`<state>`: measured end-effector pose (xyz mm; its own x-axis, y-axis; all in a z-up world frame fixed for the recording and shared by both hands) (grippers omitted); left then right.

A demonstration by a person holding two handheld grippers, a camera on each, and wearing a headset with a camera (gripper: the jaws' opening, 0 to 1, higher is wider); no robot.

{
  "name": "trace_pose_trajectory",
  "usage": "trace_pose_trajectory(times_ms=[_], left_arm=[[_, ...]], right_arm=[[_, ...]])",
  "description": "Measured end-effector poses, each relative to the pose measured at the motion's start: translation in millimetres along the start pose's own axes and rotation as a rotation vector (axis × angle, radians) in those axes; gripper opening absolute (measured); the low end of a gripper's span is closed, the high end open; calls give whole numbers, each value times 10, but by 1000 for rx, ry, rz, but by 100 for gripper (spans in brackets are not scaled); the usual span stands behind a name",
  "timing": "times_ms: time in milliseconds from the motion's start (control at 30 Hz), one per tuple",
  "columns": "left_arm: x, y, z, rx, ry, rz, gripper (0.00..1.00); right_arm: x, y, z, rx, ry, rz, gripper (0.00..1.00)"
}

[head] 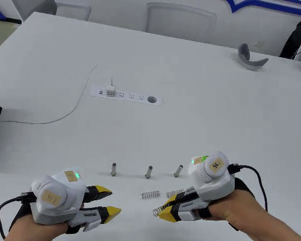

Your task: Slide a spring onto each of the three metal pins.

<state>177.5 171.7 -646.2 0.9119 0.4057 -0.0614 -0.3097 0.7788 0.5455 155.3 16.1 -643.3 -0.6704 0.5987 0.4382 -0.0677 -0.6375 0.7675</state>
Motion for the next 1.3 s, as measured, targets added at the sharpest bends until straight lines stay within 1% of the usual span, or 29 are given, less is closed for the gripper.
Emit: trace_pose_trajectory(times_ms=[67, 200, 367, 433, 500, 633, 833, 933, 1000, 1067, 1200, 1300], left_arm=[[63, 30, -29, 2, 11, 24, 33], [150, 90, -70, -1, 32, 61, 35], [205, 151, -126, 5, 51, 96, 40], [224, 164, -153, 8, 57, 107, 41], [244, 178, -172, 11, 56, 120, 42], [300, 207, -229, 29, 52, 132, 47], [415, 306, -266, 24, 72, 156, 49], [476, 363, -294, 23, 91, 170, 52], [494, 391, -294, 16, 102, 178, 53], [518, 417, -316, 16, 105, 191, 55], [543, 454, -348, 18, 114, 203, 58], [560, 484, -362, 15, 121, 210, 60]], right_arm=[[-30, -28, 11, 5, -1, -20, 12], [-81, -66, 36, 13, -11, -46, 12], [-158, -106, 96, 19, -24, -80, 12], [-185, -119, 137, 21, -15, -94, 12], [-199, -129, 175, 23, -13, -99, 12], [-236, -147, 286, 25, -8, -110, 12], [-281, -203, 447, 23, -6, -116, 12], [-282, -246, 543, 30, 10, -112, 12], [-296, -270, 592, 32, 22, -120, 12], [-313, -304, 637, 46, 40, -124, 12], [-343, -359, 746, 52, 41, -127, 12], [-352, -405, 812, 62, 60, -131, 12]])
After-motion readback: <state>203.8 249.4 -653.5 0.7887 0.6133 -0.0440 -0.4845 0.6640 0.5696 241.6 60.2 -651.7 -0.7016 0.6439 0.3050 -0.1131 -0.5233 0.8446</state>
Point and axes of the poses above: the centre of the closed fingertips' face, and the gripper's own axes: y roughly backward along the fingers, x roughly to its left, z roughly out of its top, the point moved 4 cm from there along y, roughly backward along the fingers, and after that the axes turned 9 degrees about -y, right-handed, at the moved point
